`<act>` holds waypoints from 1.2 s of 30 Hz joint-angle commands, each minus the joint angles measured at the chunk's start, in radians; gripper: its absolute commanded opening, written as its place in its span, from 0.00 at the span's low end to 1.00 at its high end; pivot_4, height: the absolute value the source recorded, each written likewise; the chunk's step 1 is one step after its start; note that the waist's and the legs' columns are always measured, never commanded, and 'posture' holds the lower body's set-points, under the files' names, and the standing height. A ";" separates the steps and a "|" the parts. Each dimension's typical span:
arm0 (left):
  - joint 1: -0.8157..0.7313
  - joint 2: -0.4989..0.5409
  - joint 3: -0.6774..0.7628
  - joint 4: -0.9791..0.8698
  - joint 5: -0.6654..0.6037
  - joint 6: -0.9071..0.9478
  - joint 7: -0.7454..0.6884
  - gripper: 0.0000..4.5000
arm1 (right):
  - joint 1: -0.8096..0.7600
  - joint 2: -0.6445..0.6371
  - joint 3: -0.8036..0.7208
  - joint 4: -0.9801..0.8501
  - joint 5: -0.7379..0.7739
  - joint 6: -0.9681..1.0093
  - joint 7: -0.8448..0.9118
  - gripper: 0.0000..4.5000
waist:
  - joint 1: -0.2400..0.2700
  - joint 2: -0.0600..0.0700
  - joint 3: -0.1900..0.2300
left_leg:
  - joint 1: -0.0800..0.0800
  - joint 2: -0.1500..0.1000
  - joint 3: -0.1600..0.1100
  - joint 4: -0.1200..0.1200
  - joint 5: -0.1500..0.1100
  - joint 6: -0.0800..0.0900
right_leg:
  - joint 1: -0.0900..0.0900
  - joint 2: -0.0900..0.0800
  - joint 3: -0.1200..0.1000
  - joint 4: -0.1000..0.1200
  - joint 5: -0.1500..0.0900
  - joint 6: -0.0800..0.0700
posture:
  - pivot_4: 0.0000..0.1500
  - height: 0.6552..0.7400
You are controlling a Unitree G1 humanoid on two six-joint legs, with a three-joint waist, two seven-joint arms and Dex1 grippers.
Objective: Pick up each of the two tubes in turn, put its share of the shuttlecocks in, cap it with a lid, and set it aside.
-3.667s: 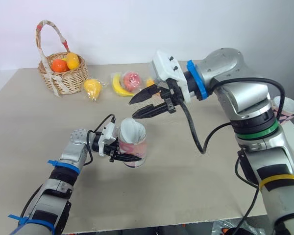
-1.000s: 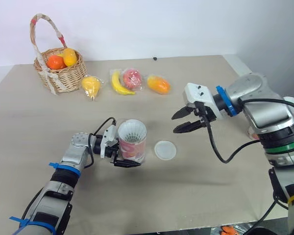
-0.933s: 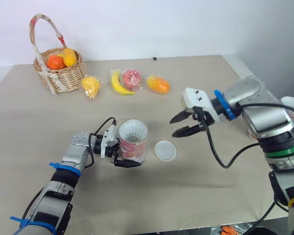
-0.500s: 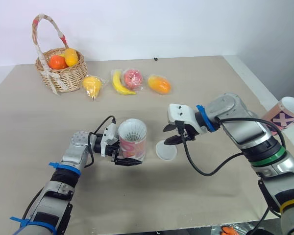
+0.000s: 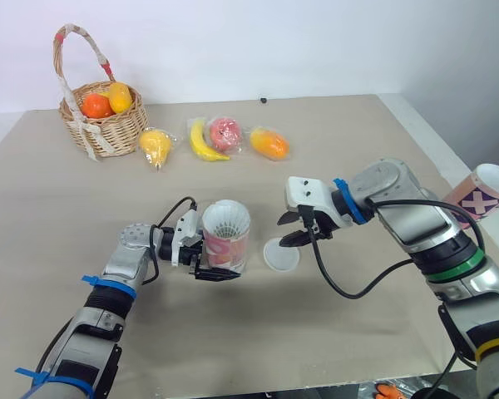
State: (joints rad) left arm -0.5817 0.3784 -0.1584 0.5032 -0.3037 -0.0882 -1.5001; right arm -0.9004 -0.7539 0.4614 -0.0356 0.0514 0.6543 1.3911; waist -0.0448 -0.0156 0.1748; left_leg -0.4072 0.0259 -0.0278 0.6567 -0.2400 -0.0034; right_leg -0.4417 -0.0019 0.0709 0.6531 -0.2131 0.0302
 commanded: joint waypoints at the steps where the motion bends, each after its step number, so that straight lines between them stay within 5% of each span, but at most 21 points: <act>1: -0.009 0.005 0.016 0.001 -0.003 -0.016 0.002 0.81 | -0.001 -0.005 -0.004 -0.010 -0.003 -0.009 0.003 0.58 | 0.000 0.000 0.000 | 0.000 0.000 0.000 0.000 0.000 0.000 | 0.000 0.000 0.000 0.000 0.000 0.000 | 1.00 0.88; 2: -0.010 0.006 0.017 0.004 0.002 -0.026 0.010 0.72 | -0.002 -0.003 -0.003 -0.009 -0.003 -0.008 0.003 0.58 | 0.000 0.000 0.000 | 0.000 0.000 0.000 0.000 0.000 0.000 | 0.000 0.000 0.000 0.000 0.000 0.000 | 1.00 0.88; 36: 0.030 0.011 0.015 -0.052 -0.018 0.002 -0.001 0.72 | -0.098 0.096 0.078 0.223 -0.110 -0.135 0.056 0.58 | -0.001 0.000 0.000 | 0.002 0.001 0.000 0.014 0.000 0.000 | 0.001 0.002 0.001 0.013 0.001 0.000 | 1.00 0.88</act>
State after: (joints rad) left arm -0.5545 0.3805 -0.1572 0.4846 -0.3106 -0.0869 -1.5041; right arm -0.9626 -0.6445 0.5830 0.2199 -0.0780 0.5163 1.4190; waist -0.0462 -0.0158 0.1747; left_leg -0.4054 0.0267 -0.0279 0.6702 -0.2399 -0.0033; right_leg -0.4407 0.0002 0.0716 0.6659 -0.2117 0.0298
